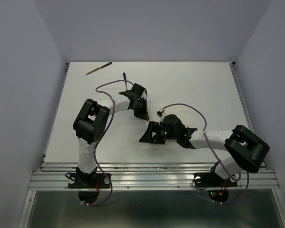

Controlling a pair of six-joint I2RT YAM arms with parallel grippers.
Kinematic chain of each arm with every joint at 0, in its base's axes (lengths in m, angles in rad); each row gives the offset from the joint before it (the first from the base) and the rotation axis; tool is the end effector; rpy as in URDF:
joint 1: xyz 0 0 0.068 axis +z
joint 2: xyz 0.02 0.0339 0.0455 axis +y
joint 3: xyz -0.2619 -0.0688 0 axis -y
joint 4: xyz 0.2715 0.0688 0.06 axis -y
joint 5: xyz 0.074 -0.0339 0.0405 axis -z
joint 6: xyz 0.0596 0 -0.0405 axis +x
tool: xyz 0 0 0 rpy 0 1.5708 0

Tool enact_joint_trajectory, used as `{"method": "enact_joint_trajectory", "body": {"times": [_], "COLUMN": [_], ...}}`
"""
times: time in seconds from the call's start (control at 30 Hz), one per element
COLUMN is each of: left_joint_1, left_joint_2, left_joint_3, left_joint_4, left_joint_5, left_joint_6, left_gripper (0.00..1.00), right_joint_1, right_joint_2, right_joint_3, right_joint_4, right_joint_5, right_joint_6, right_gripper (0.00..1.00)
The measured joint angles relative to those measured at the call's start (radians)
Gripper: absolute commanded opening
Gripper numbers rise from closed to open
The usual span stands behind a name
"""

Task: Fold the napkin into a case and place the utensils inside
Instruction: Smooth out the square-folded napkin at the center of the board.

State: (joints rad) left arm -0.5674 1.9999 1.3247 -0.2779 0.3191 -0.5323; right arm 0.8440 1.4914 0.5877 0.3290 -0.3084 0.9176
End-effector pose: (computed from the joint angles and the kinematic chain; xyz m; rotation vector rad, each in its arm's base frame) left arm 0.3728 -0.2598 0.1223 0.1834 2.6598 -0.8092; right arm 0.2019 0.2542 0.1273 -0.1159 2.4372 1.2602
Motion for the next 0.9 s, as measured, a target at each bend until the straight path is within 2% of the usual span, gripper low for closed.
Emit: {"method": "enact_joint_trajectory", "body": {"times": [0.3, 0.5, 0.63, 0.8, 0.9], "left_joint_1": [0.0, 0.0, 0.0, -0.001, -0.003], "left_joint_2": [0.0, 0.0, 0.0, -0.002, -0.016], "left_joint_3": [0.0, 0.0, 0.0, 0.0, 0.0], "left_joint_4": [0.001, 0.001, 0.001, -0.003, -0.021], "left_joint_5": [0.0, 0.0, 0.0, -0.009, -0.042], "left_joint_6": [0.0, 0.0, 0.0, 0.003, 0.017], "left_gripper": [0.19, 0.19, 0.19, 0.2, 0.22], "right_joint_1": [0.041, 0.041, 0.041, 0.041, 0.027], "right_joint_2": [0.002, -0.027, -0.115, -0.263, -0.355], "right_joint_3": [0.046, 0.052, 0.051, 0.036, 0.035], "right_joint_4": [-0.02, -0.2, -0.32, -0.43, -0.486], "right_joint_5": [-0.069, -0.016, 0.048, 0.158, 0.255], "right_joint_6": [-0.085, -0.141, -0.159, -0.165, -0.164], "right_gripper": [0.86, 0.87, 0.85, 0.72, 0.56]}}
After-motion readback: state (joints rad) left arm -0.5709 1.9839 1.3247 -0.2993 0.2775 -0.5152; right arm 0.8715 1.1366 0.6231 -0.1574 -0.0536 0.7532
